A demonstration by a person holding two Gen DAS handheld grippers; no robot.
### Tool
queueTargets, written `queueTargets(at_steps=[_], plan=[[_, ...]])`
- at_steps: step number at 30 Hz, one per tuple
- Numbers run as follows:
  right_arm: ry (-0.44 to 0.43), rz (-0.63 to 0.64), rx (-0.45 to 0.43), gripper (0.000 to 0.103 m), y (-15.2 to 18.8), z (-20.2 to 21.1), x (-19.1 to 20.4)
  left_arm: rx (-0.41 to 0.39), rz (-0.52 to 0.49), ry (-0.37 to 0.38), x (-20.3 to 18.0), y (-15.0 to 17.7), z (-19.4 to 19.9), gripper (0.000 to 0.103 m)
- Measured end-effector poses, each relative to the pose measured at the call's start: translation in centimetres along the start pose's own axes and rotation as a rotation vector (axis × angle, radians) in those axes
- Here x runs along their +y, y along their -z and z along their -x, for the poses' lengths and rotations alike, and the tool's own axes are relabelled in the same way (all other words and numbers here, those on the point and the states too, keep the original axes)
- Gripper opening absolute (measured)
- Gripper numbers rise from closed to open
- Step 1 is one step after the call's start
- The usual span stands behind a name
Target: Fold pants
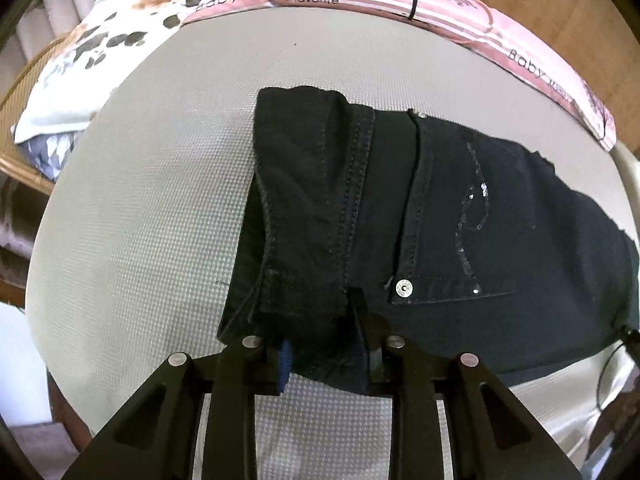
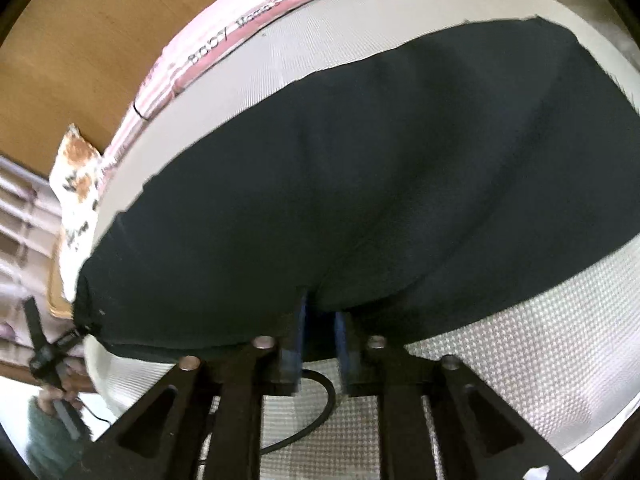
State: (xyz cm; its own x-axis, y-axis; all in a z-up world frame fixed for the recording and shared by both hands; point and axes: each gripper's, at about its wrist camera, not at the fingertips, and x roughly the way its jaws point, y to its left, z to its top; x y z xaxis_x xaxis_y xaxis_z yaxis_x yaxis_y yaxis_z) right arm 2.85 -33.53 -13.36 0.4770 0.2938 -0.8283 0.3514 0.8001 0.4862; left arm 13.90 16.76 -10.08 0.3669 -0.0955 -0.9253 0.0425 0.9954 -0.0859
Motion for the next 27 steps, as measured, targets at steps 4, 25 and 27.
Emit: queueTargets(at_steps=[4,25,27], plan=[[-0.057,-0.049,-0.054,0.039,-0.1,2.0,-1.5,-0.007,0.002,0.016,-0.3,0.4,2.1,0.037],[-0.15,-0.354,-0.211,0.04,-7.9,4.8,-13.4,-0.187,-0.642,0.261,-23.6,4.5,4.5,0.042],[-0.142,-0.371,-0.194,0.04,-9.0,4.2,-14.0,-0.163,-0.717,0.316,-27.0,5.2,3.7,0.042]])
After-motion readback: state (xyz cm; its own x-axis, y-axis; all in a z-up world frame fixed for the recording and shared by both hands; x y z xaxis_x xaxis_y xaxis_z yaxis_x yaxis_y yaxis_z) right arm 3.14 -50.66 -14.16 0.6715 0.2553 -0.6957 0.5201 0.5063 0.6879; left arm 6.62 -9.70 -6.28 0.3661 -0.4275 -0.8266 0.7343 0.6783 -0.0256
